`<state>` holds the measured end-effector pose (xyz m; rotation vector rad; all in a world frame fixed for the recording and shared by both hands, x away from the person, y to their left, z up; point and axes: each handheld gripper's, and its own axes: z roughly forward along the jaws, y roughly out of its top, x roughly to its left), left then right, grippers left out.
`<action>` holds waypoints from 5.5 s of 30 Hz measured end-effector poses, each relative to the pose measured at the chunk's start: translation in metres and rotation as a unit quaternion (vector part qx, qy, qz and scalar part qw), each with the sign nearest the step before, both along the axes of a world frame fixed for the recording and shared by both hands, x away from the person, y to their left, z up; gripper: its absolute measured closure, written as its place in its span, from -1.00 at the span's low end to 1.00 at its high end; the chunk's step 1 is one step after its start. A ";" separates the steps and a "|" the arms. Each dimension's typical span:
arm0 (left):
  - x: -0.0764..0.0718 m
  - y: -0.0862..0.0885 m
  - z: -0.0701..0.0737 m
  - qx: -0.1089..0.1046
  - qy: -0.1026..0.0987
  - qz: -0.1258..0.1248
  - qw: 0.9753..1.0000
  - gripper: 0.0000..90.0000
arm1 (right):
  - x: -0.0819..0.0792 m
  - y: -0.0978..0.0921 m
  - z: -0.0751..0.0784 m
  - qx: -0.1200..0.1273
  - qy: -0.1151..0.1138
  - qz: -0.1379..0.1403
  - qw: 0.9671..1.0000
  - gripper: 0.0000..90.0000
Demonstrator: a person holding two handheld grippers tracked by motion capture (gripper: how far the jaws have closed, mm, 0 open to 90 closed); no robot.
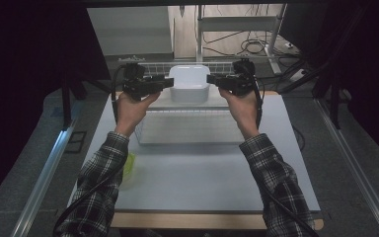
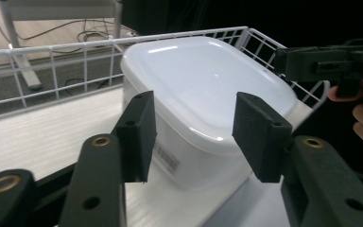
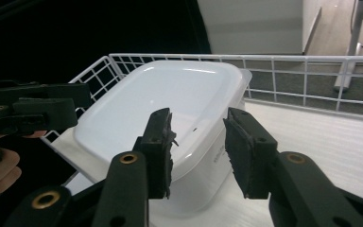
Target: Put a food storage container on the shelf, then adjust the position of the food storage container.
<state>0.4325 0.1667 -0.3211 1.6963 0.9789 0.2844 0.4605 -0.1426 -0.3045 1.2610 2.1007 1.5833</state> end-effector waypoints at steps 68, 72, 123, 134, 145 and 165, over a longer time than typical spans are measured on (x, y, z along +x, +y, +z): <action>-0.143 -0.006 -0.125 0.105 -0.041 -0.057 0.992 -0.85 | -0.118 -0.031 -0.100 -0.098 -0.041 0.121 0.987 -0.88; -0.148 -0.006 -0.142 0.106 -0.027 -0.062 0.992 -0.88 | -0.122 -0.034 -0.113 -0.108 -0.039 0.125 0.986 -0.92; -0.168 0.082 -0.165 0.120 0.009 0.058 0.991 0.84 | -0.161 -0.059 -0.189 -0.152 0.007 0.127 0.980 -0.88; -0.168 0.146 -0.175 0.125 0.028 0.171 0.977 0.99 | -0.160 -0.057 -0.191 -0.161 0.014 0.131 0.978 -0.86; -0.159 0.163 -0.195 0.138 0.078 0.197 0.967 0.99 | -0.161 -0.054 -0.195 -0.178 0.019 0.135 0.974 -0.84; -0.157 0.125 -0.193 0.161 0.096 0.161 0.969 0.99 | -0.160 -0.052 -0.198 -0.188 0.027 0.137 0.972 -0.82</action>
